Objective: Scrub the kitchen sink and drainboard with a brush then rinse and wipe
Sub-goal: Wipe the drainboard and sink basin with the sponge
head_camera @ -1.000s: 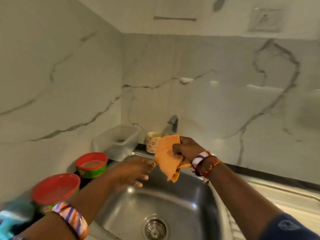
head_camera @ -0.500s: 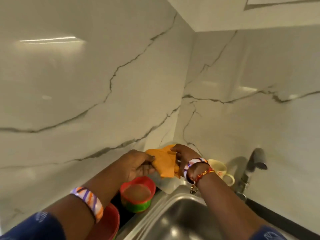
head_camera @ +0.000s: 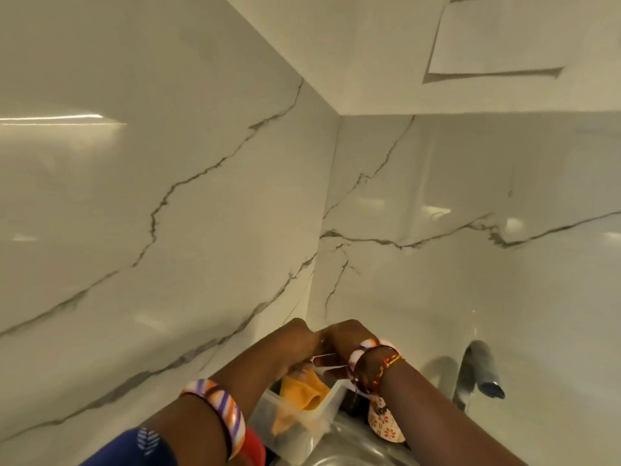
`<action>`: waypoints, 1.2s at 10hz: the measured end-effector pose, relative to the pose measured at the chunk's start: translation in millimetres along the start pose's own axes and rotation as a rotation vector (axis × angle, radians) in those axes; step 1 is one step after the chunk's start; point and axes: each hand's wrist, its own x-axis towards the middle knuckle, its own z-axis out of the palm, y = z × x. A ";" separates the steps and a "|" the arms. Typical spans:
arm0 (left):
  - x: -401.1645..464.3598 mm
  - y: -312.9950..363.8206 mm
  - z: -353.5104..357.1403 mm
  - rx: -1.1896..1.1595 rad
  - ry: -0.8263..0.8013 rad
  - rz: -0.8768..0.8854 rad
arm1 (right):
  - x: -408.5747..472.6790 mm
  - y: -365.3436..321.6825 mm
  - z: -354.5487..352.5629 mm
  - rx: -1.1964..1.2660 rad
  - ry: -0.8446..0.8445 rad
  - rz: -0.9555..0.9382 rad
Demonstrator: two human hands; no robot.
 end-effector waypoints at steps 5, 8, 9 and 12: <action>-148.4 50.0 -7.7 0.252 -0.107 0.261 | -168.7 -38.7 -25.7 -0.492 0.092 -0.314; -230.1 -85.8 -56.9 0.747 0.218 0.102 | -241.7 13.2 38.8 -0.504 -0.182 -0.332; -252.2 -137.4 -76.6 0.783 0.337 -0.049 | -252.9 32.3 64.6 -0.509 -0.266 -0.302; -295.6 -234.4 -35.1 0.861 0.379 -0.341 | -277.2 75.4 151.7 -0.630 -0.475 -0.302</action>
